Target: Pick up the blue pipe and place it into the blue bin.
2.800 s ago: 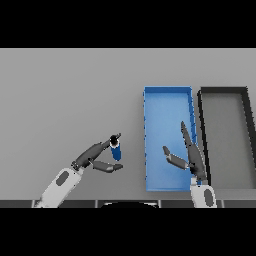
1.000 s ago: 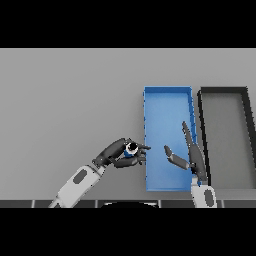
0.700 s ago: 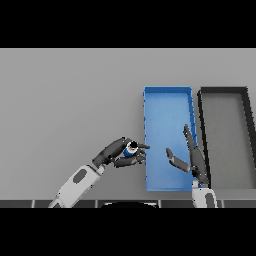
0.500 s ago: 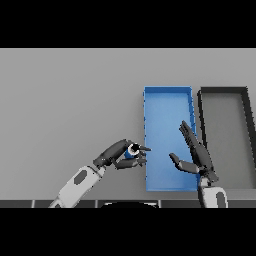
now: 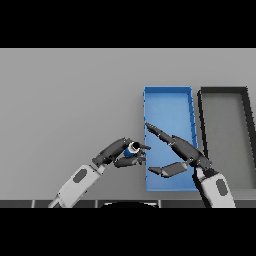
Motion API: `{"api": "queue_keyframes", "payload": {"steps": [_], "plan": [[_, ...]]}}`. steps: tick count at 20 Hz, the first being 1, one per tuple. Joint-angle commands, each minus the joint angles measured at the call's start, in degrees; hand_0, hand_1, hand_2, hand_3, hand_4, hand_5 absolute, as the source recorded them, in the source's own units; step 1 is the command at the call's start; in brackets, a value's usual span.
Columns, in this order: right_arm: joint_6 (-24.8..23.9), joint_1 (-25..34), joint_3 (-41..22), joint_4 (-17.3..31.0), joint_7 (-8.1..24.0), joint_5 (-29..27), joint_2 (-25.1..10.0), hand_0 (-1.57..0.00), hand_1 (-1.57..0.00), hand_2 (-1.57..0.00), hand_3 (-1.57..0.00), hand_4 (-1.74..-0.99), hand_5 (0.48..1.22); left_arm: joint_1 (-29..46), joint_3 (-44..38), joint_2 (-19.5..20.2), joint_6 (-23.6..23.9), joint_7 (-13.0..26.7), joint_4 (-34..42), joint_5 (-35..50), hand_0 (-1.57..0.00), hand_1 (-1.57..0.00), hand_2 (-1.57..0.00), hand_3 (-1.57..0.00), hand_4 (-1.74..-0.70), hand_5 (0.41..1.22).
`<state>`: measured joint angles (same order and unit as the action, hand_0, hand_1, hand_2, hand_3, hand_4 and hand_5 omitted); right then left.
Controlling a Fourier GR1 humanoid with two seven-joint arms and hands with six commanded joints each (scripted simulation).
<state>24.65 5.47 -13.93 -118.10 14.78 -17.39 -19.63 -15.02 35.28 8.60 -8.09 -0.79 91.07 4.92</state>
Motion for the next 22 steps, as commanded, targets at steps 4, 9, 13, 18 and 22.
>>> {"api": "queue_keyframes", "payload": {"steps": [4,9,13,18,22], "plan": [[1.6,6.4,-4.0,2.2,3.0,1.2,2.2,0.0,0.0,0.0,0.0,-1.253,0.529,-0.2,-0.3,0.1,-0.9,-1.4,-0.2,0.3,-1.57,-1.57,-1.57,-1.49,-1.74,1.221],[2.8,12.0,-7.6,5.6,5.8,2.5,5.4,0.0,0.0,0.0,0.0,-1.225,0.529,0.4,-0.1,0.2,-2.5,-1.9,0.3,1.4,-1.57,-1.57,-1.57,-1.54,-1.74,1.221],[3.3,17.0,-8.3,10.6,6.4,2.8,8.9,0.0,-0.01,-0.03,0.0,-1.222,0.506,0.1,-0.4,1.2,-2.7,-1.8,0.5,0.4,-1.57,-1.57,-1.57,-1.54,-1.74,1.221],[6.3,21.5,-9.7,14.1,7.3,2.3,10.7,-0.72,-0.7,-0.74,-0.63,-1.43,0.522,-1.3,1.5,3.7,-4.0,6.1,0.8,-3.6,-0.82,-0.71,-0.68,-0.66,-1.48,1.221],[6.7,21.1,-10.6,14.8,9.2,-3.3,11.8,-1.22,-1.21,-1.23,-1.08,-1.526,0.728,0.0,-0.5,1.5,-2.5,0.7,0.6,-3.0,-1.16,-1.13,-1.05,-1.07,-1.63,1.221]]}}
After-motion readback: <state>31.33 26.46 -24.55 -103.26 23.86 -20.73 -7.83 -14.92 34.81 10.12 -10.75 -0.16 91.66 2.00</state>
